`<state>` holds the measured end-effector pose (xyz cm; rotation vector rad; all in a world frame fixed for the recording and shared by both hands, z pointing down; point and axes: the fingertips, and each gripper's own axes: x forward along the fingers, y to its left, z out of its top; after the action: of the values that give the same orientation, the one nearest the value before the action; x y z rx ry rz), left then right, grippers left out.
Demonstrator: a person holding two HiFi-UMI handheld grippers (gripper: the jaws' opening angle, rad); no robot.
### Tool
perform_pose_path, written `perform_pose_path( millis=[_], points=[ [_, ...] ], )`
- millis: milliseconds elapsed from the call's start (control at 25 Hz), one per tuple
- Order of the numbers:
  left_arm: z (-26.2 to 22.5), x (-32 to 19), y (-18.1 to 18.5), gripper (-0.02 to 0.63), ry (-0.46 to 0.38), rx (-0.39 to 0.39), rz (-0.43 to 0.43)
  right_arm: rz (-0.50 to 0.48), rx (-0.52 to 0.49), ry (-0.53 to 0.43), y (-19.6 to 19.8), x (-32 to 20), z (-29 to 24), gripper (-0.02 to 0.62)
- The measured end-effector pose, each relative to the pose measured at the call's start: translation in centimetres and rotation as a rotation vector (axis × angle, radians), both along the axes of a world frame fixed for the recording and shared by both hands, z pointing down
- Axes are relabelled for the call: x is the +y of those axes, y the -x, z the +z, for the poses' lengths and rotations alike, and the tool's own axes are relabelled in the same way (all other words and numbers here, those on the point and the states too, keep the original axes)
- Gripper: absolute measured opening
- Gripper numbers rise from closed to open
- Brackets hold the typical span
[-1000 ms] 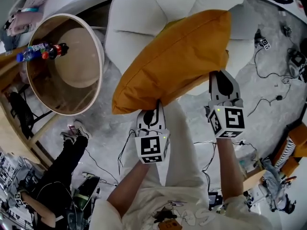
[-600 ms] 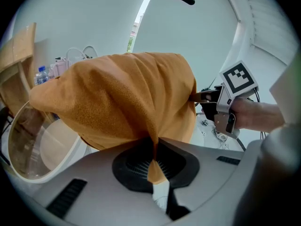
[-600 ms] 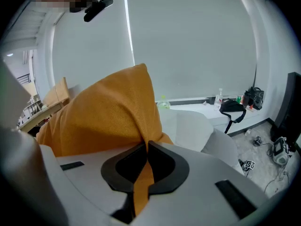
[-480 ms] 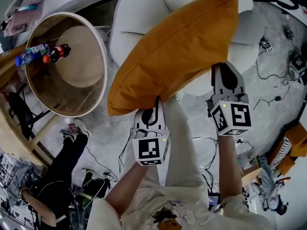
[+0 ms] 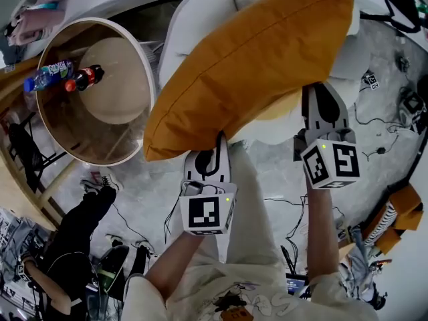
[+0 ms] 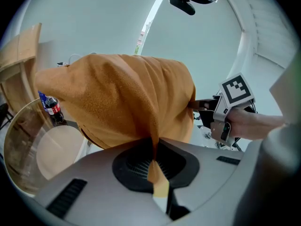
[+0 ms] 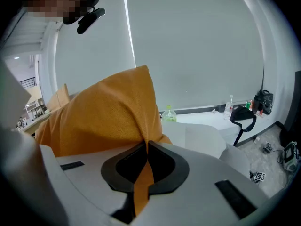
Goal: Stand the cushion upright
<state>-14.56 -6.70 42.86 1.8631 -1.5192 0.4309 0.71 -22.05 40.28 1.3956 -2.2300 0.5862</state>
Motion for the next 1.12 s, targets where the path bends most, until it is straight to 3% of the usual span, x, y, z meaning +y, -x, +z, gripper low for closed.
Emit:
perform_pose_path(
  millis=[200,760,1120],
  points=[
    [-1.5,-2.3,0.3,0.014,0.017,0.034,-0.041,-0.008,-0.024,-0.016,0.6,-2.5,-0.6,0.031],
    [1.7,-6.6,1.0,0.014,-0.033,0.029,-0.019,0.003,-0.007,-0.020,-0.4,-5.5,3.4,0.031],
    [4.1,-8.1,1.4,0.014,-0.023,0.045,-0.042,0.004,0.012,0.001,-0.4,-6.8,6.3,0.031]
  ],
)
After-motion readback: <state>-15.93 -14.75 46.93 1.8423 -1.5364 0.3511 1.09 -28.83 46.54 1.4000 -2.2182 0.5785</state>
